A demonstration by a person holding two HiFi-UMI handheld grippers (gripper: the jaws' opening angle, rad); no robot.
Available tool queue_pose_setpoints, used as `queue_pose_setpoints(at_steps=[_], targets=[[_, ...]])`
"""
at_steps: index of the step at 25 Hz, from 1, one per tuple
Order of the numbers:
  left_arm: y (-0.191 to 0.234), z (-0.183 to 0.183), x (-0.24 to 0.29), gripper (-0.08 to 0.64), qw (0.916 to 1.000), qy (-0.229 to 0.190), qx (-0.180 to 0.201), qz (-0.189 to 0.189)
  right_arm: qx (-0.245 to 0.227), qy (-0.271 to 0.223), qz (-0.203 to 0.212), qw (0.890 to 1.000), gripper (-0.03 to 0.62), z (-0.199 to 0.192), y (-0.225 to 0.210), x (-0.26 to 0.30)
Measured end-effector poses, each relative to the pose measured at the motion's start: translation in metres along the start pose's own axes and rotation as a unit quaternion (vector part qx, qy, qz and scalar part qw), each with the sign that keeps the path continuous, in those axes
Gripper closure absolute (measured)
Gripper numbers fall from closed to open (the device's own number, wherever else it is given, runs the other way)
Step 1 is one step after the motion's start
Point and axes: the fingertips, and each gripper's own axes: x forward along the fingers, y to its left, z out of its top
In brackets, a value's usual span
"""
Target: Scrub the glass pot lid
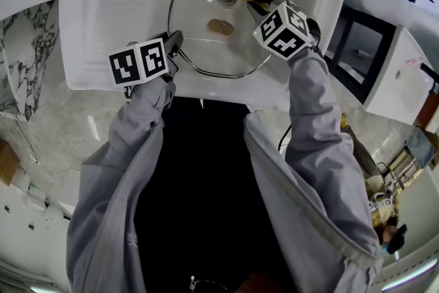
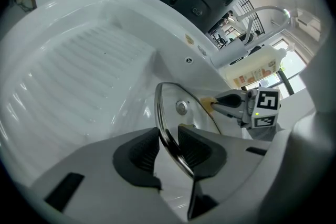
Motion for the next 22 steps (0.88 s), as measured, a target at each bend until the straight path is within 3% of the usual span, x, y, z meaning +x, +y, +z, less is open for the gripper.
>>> queue_pose_setpoints(at_steps=[5,8,22], targets=[[0.000,0.000,0.000,0.451,1.0000,0.003,0.000,0.000,-0.049,0.013,-0.071,0.996,0.561,-0.002,-0.022,0.035],[0.001,0.000,-0.001,0.449,1.0000,0.003,0.000,-0.002,-0.071,0.021,-0.084,0.994,0.561,-0.001,-0.023,0.049],[0.000,-0.001,0.000,0.449,1.0000,0.004,0.000,-0.005,-0.049,0.073,0.018,0.996,0.561,-0.019,0.028,0.058]])
